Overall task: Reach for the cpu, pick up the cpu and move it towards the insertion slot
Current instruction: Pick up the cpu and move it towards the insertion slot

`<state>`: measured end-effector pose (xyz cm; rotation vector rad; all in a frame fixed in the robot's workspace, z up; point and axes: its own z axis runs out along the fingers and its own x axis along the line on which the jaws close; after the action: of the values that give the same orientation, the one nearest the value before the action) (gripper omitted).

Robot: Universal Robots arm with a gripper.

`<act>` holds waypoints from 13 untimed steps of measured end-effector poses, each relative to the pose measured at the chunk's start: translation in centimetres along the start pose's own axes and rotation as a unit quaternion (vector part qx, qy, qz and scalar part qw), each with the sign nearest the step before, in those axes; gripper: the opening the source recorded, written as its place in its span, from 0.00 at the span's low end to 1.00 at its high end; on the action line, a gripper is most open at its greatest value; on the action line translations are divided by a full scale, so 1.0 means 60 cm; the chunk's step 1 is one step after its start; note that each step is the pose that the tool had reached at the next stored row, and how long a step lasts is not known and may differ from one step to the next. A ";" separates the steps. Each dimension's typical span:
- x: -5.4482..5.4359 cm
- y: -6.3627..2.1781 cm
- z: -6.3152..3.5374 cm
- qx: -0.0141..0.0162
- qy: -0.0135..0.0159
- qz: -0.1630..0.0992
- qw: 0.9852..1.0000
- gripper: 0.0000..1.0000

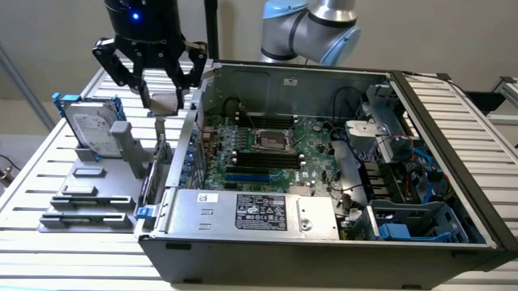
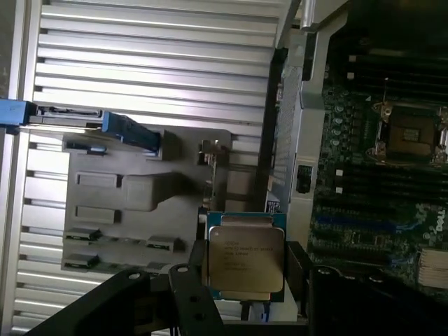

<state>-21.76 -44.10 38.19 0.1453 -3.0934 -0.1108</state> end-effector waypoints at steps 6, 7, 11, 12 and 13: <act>-0.045 -0.004 -0.004 0.000 0.000 0.000 1.000 0.54; -0.053 -0.005 -0.004 0.000 0.001 0.000 1.000 0.54; -0.083 -0.007 -0.006 0.000 0.001 0.000 1.000 0.54; -0.091 -0.007 -0.006 0.000 0.002 0.000 1.000 0.54; -0.098 -0.008 -0.006 0.000 0.002 0.000 1.000 0.54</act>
<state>-15.83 -44.03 38.26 0.1449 -3.0893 -0.1117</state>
